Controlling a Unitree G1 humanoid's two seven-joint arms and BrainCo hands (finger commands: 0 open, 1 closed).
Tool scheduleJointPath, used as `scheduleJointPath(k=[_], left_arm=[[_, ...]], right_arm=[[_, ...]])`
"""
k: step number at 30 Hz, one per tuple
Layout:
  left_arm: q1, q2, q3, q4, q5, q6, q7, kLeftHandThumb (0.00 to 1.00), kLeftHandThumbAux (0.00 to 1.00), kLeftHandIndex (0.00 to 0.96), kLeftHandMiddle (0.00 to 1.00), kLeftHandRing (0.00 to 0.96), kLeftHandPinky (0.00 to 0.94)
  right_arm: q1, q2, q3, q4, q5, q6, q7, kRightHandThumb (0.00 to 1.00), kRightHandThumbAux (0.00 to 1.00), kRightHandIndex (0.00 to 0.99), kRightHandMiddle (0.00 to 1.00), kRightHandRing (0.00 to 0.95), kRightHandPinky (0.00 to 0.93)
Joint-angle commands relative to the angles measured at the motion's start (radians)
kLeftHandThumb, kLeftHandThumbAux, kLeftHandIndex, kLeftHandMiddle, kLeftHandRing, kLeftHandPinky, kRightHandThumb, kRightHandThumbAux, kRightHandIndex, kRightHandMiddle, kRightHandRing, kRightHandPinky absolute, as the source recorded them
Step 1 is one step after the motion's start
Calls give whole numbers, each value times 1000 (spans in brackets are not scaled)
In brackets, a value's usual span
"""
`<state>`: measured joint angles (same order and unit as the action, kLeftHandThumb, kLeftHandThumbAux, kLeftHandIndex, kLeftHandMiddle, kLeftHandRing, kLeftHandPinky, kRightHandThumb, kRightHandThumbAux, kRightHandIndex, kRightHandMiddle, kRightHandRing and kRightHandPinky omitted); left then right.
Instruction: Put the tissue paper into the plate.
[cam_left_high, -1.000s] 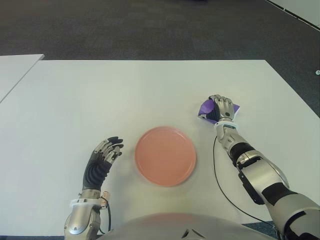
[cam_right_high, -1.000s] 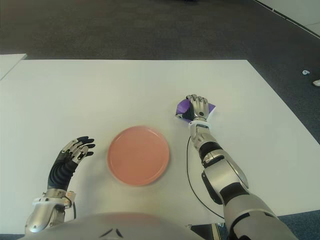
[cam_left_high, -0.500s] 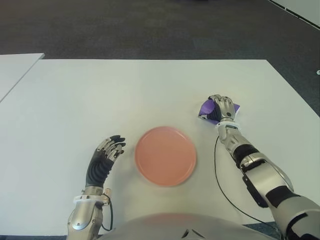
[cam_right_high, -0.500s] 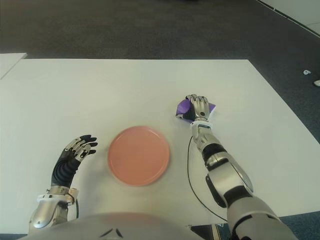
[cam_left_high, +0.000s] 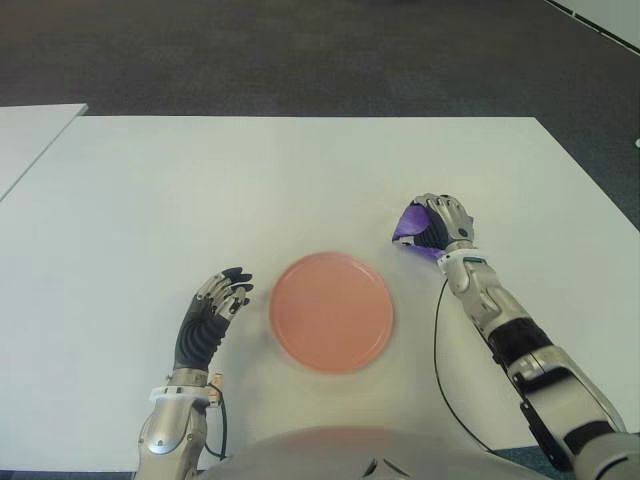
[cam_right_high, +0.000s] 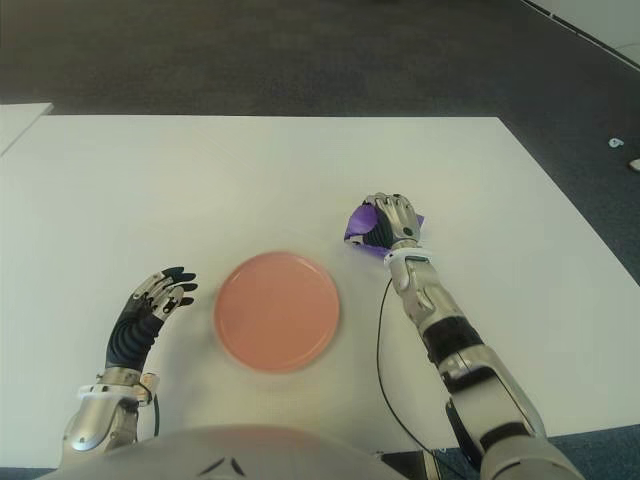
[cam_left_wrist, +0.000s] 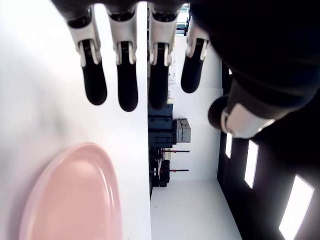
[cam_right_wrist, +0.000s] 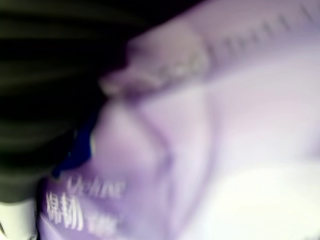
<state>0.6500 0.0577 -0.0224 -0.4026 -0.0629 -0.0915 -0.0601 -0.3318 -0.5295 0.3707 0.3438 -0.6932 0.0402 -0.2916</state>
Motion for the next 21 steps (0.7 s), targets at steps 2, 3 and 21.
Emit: scheduleJointPath(k=[2,3,21], left_arm=[[0,-5,-9,17,11,5,-1,268,560,264,305,319,349],[0,-5,-9,16,12,5,-1,270,563,267,305,319,350],[-7,-4,-7,9,15,25,-1,265,576,278,309,318,346]], right_arm=[[26,-46,-64,-177,-25,20,64,945,656,421,510,509,398],[33,-50,-73,-207,-27,21,77,964,659,421,509,499,408],[129,-19,-114,-626,-162,159,342,962,657,396,503,515,725]])
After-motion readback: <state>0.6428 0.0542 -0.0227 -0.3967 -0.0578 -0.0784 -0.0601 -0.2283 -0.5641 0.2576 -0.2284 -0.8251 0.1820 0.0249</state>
